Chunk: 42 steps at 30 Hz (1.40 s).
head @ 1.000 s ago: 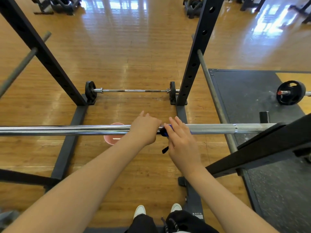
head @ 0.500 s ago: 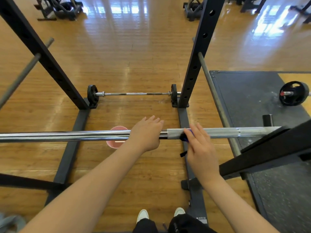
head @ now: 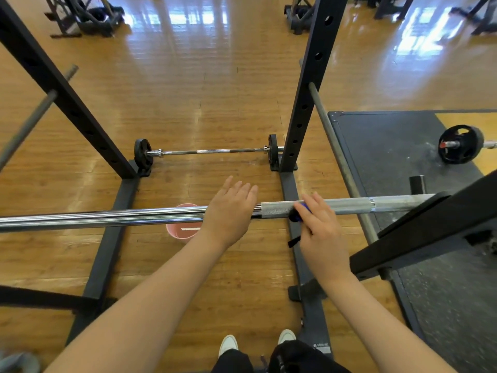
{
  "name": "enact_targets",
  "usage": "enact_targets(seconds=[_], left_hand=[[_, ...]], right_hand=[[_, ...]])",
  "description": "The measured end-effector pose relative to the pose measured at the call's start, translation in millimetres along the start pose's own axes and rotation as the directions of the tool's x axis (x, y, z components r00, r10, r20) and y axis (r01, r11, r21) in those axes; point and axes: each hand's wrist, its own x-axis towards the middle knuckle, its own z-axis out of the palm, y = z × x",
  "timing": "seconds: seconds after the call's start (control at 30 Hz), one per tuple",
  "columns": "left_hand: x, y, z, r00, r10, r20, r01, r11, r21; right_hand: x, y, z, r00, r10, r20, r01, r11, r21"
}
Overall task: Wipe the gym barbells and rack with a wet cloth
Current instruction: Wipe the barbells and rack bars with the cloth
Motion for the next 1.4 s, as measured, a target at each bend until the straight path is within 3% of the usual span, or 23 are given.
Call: enact_targets(seconds=[0.07,0.13,0.3,0.47,0.53,0.63,0.73,0.83,0.93,1.13,1.23,1.33,1.4], left_hand=[[-1.6,13.9,1.2,0.997,0.012,-0.077,-0.007,0.997,0.076],[0.9,28.2,0.1,0.999,-0.026,-0.046,0.029,0.998,0.054],[11.4,36.8,-6.6,0.99,-0.117,0.077,0.121,0.991,-0.05],[18.4,35.2,-13.6,0.957,-0.135,0.258,0.164,0.981,-0.098],[23.2,32.5,-15.4,0.946,-0.147,0.288,0.187,0.976,-0.115],[28.8,27.3,-17.9,0.927,-0.122,0.353,0.181,0.974,-0.139],[26.5,26.4,-14.1,0.937,-0.101,0.334,0.156,0.977,-0.142],[23.3,27.1,-7.1,0.96,-0.098,0.264,0.142,0.978,-0.151],[20.6,27.2,-2.1,0.977,-0.067,0.204,0.095,0.987,-0.133],[19.4,27.2,-3.8,0.979,-0.037,0.203,0.048,0.998,-0.051],[19.9,26.8,-4.4,0.978,-0.023,0.209,0.035,0.998,-0.051],[19.7,27.3,-5.8,0.975,-0.025,0.219,0.042,0.996,-0.075],[19.5,28.6,-7.2,0.977,-0.033,0.212,0.054,0.994,-0.092]], right_hand=[[3.2,-5.0,3.4,0.999,0.038,-0.015,-0.038,0.999,0.013],[9.3,-16.6,6.6,0.998,0.054,-0.022,-0.053,0.998,0.031],[12.2,-19.2,4.7,0.996,0.013,0.087,-0.016,0.999,0.028],[12.1,10.9,-13.9,0.982,0.188,0.027,-0.189,0.982,0.017],[17.1,-3.8,-4.5,0.99,0.14,0.033,-0.139,0.99,-0.027],[18.2,-31.7,13.2,0.992,-0.063,0.105,0.069,0.996,-0.051],[13.8,-16.5,6.4,0.987,-0.102,0.123,0.107,0.993,-0.042],[8.3,12.5,-7.9,1.0,-0.017,0.025,0.019,0.997,-0.081],[10.8,-0.1,1.6,0.999,0.035,-0.018,-0.036,0.996,-0.085],[8.6,-13.1,12.8,0.987,-0.135,0.082,0.139,0.99,-0.037],[3.7,13.4,-4.9,0.999,-0.03,0.024,0.031,0.999,-0.043],[11.8,-0.9,0.0,0.991,0.124,-0.054,-0.123,0.992,0.006],[17.8,-23.4,12.1,0.994,0.095,-0.059,-0.095,0.995,0.005]])
